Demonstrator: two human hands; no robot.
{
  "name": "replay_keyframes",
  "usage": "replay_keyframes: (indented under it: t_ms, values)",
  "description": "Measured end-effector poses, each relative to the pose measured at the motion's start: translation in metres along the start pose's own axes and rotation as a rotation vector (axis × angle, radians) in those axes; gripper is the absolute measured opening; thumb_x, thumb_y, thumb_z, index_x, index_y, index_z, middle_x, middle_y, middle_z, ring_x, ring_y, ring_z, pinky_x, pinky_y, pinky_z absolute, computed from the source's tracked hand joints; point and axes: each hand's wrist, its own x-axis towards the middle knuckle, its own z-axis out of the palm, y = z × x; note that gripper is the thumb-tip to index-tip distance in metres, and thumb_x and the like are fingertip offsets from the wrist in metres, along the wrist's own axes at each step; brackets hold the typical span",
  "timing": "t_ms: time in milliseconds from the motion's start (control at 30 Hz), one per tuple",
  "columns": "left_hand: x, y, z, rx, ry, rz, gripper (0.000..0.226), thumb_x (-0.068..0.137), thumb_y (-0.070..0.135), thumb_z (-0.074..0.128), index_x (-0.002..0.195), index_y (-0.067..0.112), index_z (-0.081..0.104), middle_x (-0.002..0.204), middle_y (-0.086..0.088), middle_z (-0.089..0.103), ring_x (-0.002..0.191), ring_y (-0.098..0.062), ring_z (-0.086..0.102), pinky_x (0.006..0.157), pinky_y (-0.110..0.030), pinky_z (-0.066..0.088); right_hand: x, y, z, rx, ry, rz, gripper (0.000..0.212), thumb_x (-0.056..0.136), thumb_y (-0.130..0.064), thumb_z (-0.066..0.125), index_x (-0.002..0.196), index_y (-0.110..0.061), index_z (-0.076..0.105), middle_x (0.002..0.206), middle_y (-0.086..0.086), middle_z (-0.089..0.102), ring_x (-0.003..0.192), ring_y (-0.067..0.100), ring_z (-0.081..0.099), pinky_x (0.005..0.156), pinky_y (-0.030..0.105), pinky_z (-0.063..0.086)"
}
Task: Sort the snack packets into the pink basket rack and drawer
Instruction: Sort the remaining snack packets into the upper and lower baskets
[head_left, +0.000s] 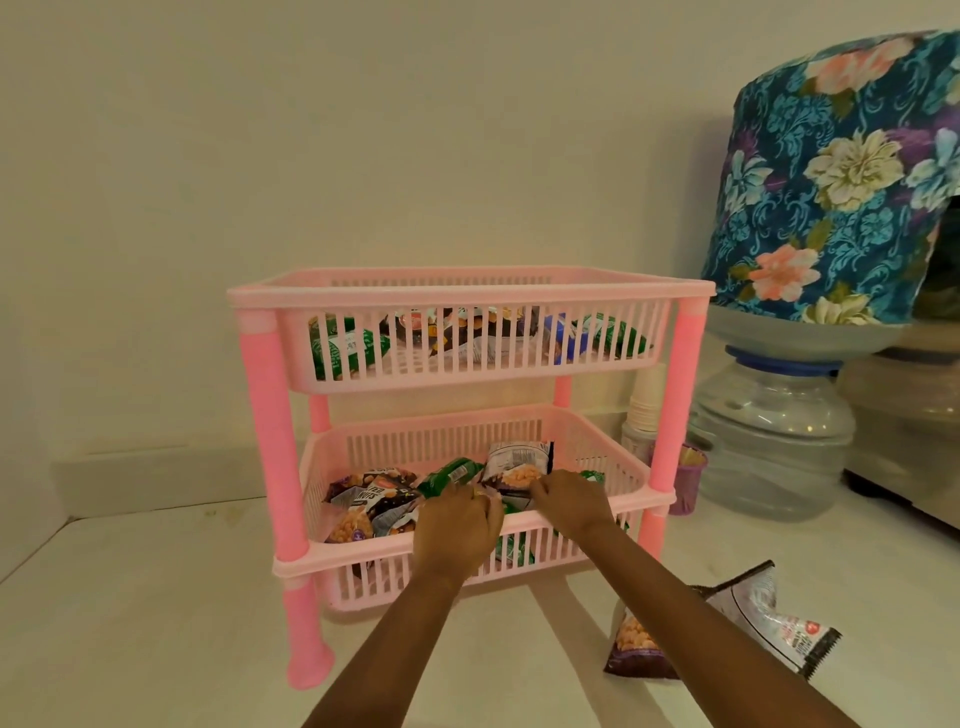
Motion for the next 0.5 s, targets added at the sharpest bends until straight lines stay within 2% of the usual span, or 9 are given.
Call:
replay_keyframes:
  t_ms: [133,200,267,333,367,467,500]
  values:
    - [-0.01,0.003,0.003,0.0,0.013,-0.015,0.045,0.1,0.029,0.018,0.113,0.015,0.059,0.111,-0.004,0.066,0.102,-0.019,0.058,0.086,-0.032,0.043,-0.033,0.009,0.009,0.004,0.278,-0.14,0.035,0.097,-0.021,0.032,0.102,-0.007,0.064,0.109,0.012,0.066,0.102,0.027,0.057,0.094,0.036,0.038]
    - [-0.015,0.005,0.004,0.004,-0.005,-0.033,0.043,0.1,0.029,0.02,0.125,0.017,0.052,0.125,-0.004,0.06,0.116,-0.02,0.051,0.097,-0.034,0.037,-0.051,0.014,0.014,0.094,0.292,-0.181,0.033,0.097,-0.019,0.035,0.12,-0.01,0.058,0.127,0.011,0.058,0.122,0.023,0.048,0.106,0.037,0.032]
    - [-0.028,0.009,0.004,0.027,0.014,-0.052,0.04,0.098,0.031,0.031,0.131,0.018,0.048,0.135,-0.005,0.053,0.128,-0.025,0.044,0.108,-0.041,0.032,-0.071,0.018,0.017,0.154,0.254,-0.184,0.039,0.097,-0.021,0.037,0.135,-0.014,0.044,0.144,0.008,0.042,0.137,0.019,0.031,0.115,0.036,0.021]
    - [-0.046,0.019,0.001,0.015,0.125,-0.059,0.044,0.084,0.032,0.062,0.124,0.014,0.059,0.129,-0.011,0.061,0.123,-0.03,0.054,0.106,-0.05,0.041,-0.092,0.021,0.02,0.192,0.241,-0.161,0.041,0.098,-0.022,0.037,0.138,-0.016,0.038,0.15,0.006,0.032,0.142,0.019,0.022,0.117,0.032,0.017]
    - [-0.055,0.025,0.003,0.018,0.149,-0.059,0.051,0.072,0.032,0.074,0.118,0.012,0.065,0.123,-0.013,0.065,0.117,-0.032,0.06,0.103,-0.052,0.042,-0.103,0.022,0.023,0.216,0.25,-0.147,0.04,0.097,-0.021,0.038,0.137,-0.016,0.04,0.15,0.005,0.032,0.141,0.019,0.024,0.117,0.031,0.018]
    - [-0.081,0.045,0.008,-0.042,0.181,-0.067,0.068,0.056,0.033,0.085,0.117,0.01,0.067,0.122,-0.019,0.065,0.113,-0.036,0.062,0.11,-0.052,0.03,-0.135,0.028,0.032,0.281,0.264,-0.114,0.035,0.096,-0.02,0.04,0.13,-0.018,0.046,0.146,0.003,0.039,0.138,0.014,0.03,0.114,0.023,0.02]
    - [-0.089,0.052,0.01,-0.056,0.168,-0.066,0.07,0.053,0.035,0.086,0.116,0.011,0.067,0.122,-0.019,0.065,0.112,-0.037,0.062,0.108,-0.053,0.034,-0.146,0.03,0.036,0.292,0.264,-0.105,0.034,0.096,-0.022,0.041,0.129,-0.019,0.048,0.144,0.001,0.04,0.137,0.012,0.03,0.111,0.017,0.018]
